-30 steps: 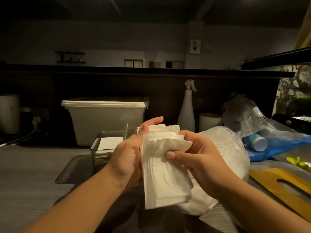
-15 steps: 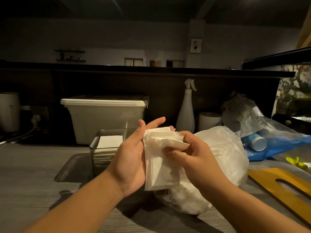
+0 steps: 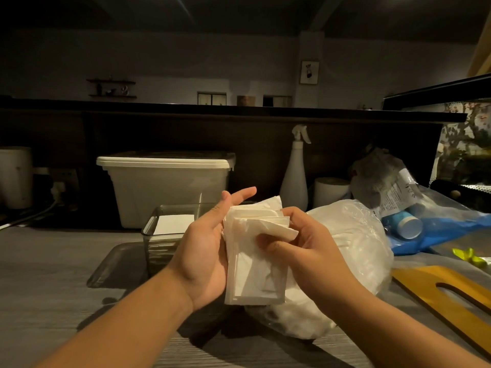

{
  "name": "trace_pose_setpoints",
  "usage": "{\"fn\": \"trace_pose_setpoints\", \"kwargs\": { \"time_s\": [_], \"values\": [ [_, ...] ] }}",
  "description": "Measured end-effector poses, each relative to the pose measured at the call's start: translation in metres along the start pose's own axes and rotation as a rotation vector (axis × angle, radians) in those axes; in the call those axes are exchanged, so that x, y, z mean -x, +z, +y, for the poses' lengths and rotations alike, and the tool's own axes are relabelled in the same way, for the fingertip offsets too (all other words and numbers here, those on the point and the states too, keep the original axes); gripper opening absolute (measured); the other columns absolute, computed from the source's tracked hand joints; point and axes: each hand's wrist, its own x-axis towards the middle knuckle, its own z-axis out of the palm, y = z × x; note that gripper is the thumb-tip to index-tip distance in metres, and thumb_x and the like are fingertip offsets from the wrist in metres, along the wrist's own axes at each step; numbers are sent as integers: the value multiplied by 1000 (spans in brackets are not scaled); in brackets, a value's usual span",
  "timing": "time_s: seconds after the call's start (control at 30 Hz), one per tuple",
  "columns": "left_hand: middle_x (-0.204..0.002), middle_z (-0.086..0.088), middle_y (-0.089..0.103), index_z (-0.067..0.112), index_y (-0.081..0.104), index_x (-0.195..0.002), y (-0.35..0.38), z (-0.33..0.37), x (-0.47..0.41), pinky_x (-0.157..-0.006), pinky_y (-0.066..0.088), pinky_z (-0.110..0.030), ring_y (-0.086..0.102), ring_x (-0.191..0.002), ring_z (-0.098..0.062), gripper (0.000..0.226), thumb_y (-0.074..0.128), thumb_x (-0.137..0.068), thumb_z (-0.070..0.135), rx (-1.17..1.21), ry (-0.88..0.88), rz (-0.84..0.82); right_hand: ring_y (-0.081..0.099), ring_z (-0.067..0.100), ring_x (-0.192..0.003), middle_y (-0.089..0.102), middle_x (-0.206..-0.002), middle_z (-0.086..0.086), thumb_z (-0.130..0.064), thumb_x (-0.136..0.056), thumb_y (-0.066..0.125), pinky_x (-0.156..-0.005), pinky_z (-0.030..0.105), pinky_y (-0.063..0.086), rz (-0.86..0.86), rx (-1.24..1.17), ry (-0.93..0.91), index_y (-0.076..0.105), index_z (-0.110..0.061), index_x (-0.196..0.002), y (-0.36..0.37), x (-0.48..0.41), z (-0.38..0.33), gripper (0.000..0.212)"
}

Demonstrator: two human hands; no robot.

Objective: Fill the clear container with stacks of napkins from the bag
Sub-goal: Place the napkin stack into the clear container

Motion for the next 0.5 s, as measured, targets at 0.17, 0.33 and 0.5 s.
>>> {"fn": "trace_pose_setpoints", "kwargs": {
  "time_s": [0.17, 0.33, 0.5],
  "values": [
    [-125, -5, 69, 33, 65, -127, -3, 1, -3, -96, 53, -51, 64, -115, -33, 45, 54, -84, 26, 64, 9, 20, 69, 8, -92, 71, -94, -11, -12, -89, 68, -70, 21, 57, 82, -31, 17, 63, -22, -106, -3, -4, 2, 20],
    [-120, -12, 69, 25, 71, -118, -6, 3, -8, -87, 58, -49, 66, -110, -35, 44, 48, -92, -3, 52, 42, 165, 70, 15, -87, 72, -92, -3, -11, -88, 68, -70, 27, 57, 175, -85, 55, 65, -19, -102, -10, -9, 4, 17],
    [-114, -6, 73, 27, 70, -118, -10, 11, -10, -80, 60, -41, 70, -105, -29, 42, 46, -99, 0, 80, 58, 246, 71, 28, -93, 73, -96, 3, -10, -89, 63, -68, 45, 61, 270, -320, 233, 65, -19, -107, -22, -16, 6, 20]
  ]
}}
